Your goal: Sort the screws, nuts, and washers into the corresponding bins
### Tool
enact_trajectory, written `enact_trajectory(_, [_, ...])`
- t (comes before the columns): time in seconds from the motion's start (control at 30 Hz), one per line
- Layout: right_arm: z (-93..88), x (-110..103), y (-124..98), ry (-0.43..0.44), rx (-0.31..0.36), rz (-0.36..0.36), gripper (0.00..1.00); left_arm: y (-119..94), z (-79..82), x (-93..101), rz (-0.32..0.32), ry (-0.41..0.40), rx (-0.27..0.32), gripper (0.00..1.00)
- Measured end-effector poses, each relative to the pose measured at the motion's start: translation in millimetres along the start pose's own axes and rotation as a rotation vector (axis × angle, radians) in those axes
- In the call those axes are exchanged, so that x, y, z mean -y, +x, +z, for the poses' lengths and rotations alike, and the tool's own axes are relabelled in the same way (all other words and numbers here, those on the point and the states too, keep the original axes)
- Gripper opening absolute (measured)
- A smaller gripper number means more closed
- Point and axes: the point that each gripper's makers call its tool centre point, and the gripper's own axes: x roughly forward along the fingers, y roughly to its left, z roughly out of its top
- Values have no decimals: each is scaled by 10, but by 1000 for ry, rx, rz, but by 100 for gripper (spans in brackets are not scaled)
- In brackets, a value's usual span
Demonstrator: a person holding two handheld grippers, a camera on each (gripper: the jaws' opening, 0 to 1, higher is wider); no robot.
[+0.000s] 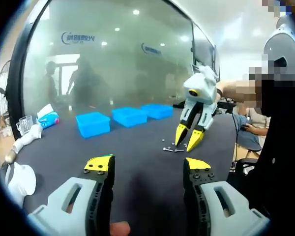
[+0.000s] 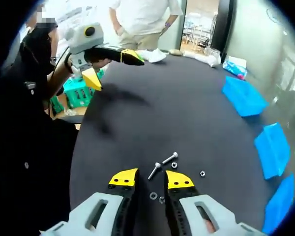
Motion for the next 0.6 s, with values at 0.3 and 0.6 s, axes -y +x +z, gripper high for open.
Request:
enact_trajectory(0.3, [-11, 30, 94, 34, -21, 15, 13, -20, -18, -46, 12, -10, 4, 54])
enact_trajectory(0.6, [-28, 49, 99, 36, -20, -10, 1, -5, -13, -49, 9, -11, 7, 54])
